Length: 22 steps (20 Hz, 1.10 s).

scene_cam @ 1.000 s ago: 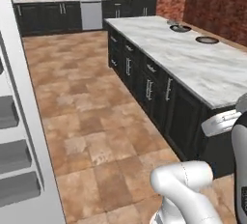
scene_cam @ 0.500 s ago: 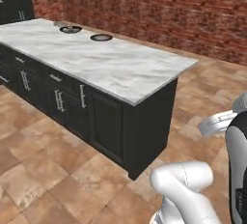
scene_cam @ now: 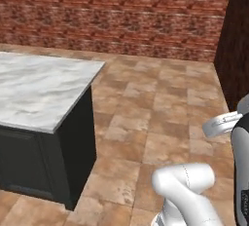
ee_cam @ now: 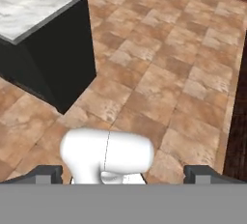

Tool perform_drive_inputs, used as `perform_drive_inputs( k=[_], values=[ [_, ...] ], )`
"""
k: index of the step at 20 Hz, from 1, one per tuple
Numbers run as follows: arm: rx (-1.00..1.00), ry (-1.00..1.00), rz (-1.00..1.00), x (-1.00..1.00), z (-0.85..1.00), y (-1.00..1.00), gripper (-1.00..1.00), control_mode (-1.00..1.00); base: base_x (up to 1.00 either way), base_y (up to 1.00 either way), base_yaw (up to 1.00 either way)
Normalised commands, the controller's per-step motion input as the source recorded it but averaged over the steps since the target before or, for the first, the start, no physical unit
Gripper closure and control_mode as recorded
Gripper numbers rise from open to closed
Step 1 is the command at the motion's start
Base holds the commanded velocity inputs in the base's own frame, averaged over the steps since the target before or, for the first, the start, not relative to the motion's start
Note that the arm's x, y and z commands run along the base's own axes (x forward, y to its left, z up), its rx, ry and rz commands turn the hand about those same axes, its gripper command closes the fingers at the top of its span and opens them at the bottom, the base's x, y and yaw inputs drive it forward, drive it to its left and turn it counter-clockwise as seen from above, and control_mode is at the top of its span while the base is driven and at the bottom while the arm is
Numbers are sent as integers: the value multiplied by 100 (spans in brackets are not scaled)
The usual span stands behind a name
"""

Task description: Place two dumplings into each of the tupperware containers and then place the containers in the fridge.

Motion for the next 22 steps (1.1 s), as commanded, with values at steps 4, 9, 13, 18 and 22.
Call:
perform_drive_inputs(
  k=[4, 9, 13, 18, 22],
  values=[
    [0, 0, 0, 0, 0, 0, -100, 100, 100, -1, -43],
    [0, 0, 0, 0, 0, 0, -100, 100, 100, -27, -36],
    [0, 0, 0, 0, 0, 0, -100, 100, 100, -36, -26],
    [0, 0, 0, 0, 0, 0, -100, 100, 100, -22, -11],
    [0, 0, 0, 0, 0, 0, -100, 100, 100, -42, -6]
  ],
)
